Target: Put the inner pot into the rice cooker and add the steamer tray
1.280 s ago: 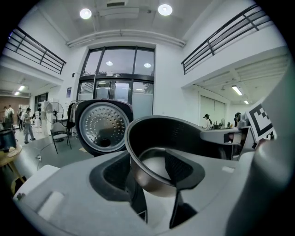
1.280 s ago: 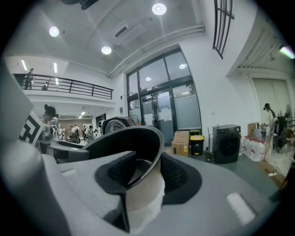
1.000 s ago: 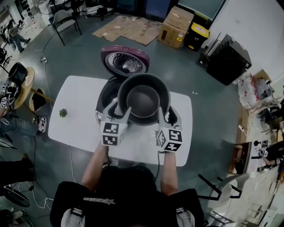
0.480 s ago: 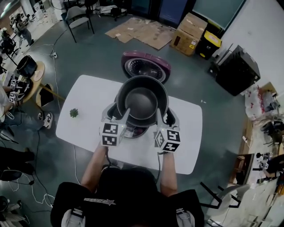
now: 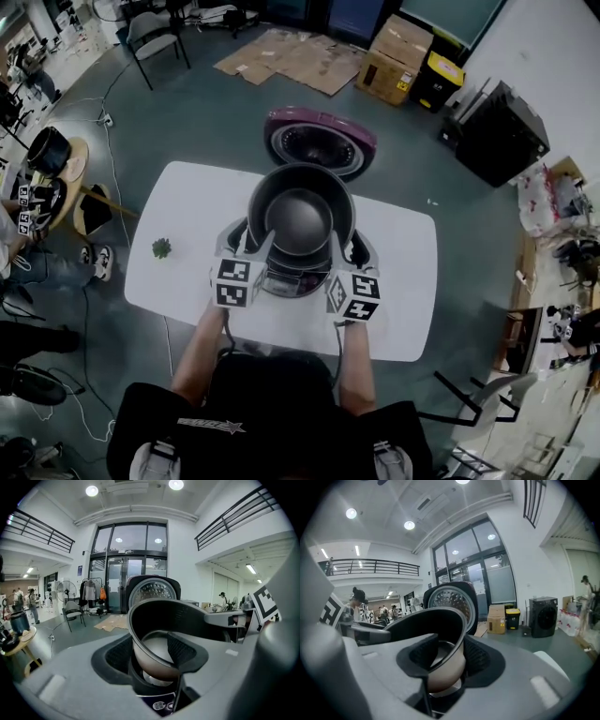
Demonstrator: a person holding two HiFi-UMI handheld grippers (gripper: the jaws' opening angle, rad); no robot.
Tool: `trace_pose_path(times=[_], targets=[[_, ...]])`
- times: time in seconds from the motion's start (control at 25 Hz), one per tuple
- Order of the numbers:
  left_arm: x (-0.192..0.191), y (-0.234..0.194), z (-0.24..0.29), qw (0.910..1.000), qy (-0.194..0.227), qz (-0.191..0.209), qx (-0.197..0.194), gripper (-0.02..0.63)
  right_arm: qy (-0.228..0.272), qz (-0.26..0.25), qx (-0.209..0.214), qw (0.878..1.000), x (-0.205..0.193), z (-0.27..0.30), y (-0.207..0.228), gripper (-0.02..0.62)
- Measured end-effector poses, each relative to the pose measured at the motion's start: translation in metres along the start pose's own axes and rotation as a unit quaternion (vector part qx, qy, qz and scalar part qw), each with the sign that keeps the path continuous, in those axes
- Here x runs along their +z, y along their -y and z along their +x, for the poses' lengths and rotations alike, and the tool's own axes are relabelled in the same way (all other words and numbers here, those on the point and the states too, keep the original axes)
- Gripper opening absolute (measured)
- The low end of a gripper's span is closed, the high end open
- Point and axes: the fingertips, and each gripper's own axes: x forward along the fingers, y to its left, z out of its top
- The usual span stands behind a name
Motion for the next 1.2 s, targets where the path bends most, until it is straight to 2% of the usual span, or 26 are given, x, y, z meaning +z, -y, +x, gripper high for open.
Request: trace_pose_path(times=[0.56, 1.2], targets=[[-0.035, -0.014, 0.037, 0.9969, -0.044, 0.025, -0.060, 0.244, -0.053, 0.024, -0.064, 0.996, -0.050, 0.015, 0.001, 0.164], [-0.074, -0.020, 0.081, 0.9884, -0.123, 0.015, -0.088, 0.245, -0.155, 0.037, -0.078, 0.984, -0.095, 0.048, 0.015, 0.175]])
